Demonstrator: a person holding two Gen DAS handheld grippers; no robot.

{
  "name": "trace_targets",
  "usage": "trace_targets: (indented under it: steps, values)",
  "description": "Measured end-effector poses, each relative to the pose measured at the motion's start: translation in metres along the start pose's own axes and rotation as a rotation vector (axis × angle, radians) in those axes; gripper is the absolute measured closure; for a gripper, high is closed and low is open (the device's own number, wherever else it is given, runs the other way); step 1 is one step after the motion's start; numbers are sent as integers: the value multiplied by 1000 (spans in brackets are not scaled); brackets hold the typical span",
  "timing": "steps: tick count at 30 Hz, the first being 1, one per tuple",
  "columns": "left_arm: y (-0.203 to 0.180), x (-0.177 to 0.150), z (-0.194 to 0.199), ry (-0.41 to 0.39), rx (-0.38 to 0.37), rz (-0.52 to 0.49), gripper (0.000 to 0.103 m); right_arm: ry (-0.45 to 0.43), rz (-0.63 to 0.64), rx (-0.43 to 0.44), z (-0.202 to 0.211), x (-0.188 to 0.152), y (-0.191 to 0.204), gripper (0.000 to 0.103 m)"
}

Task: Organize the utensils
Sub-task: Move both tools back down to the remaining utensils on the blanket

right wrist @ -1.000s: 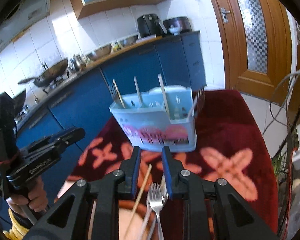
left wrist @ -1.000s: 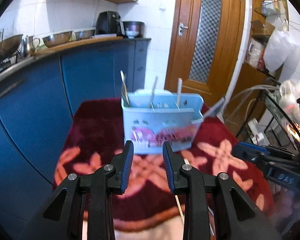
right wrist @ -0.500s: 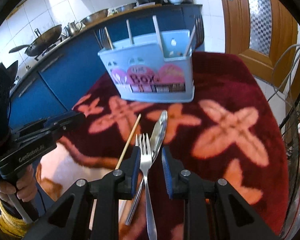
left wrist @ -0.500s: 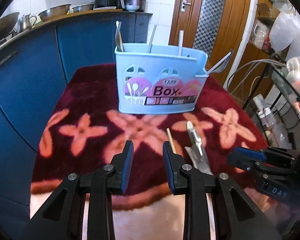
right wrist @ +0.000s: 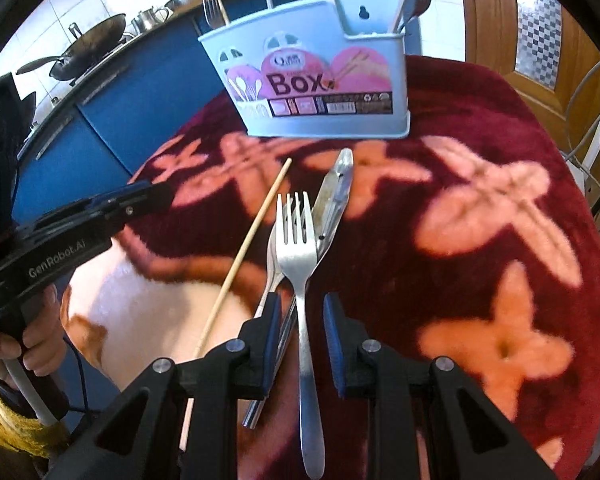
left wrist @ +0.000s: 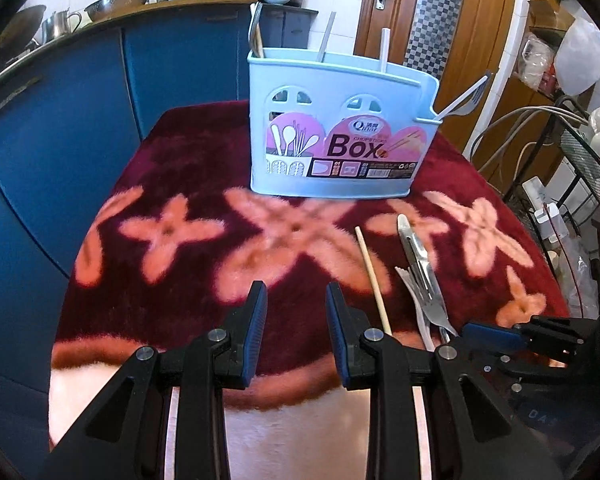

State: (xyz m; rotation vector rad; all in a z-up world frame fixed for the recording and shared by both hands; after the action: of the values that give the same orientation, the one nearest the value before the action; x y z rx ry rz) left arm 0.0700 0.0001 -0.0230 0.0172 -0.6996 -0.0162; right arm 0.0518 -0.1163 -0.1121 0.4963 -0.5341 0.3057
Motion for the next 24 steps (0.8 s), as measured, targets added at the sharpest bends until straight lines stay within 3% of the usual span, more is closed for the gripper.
trace_targets:
  steps: [3,7,12,24]
  values:
    - [1,-2,-2,8,-3,6,73,5,0,5,-4,0,-1,79]
    - [-1,-3,-4,15,-8,7,73,0,17,23,-6,2,2,91]
    - [-6,-4,-4,18,-18,-1,73,-30,38,15,-2,5,3,93]
    - [-32,-8,-18,75,-74,-27,73,-109,-56,-7,17,14,-26,99]
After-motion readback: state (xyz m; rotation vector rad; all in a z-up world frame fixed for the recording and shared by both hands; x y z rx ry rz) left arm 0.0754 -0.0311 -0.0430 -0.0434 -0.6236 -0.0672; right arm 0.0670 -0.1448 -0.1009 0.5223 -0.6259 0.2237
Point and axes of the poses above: each gripper's, at about its wrist camera, not at the fingertips, and z roughly against the way its jaws point, y to its left, x to its top, the point moved 8 cm from there along -z, roughly the way its jaws point, and after that the axes turned 9 degrees about x, right-handed, at the moved point
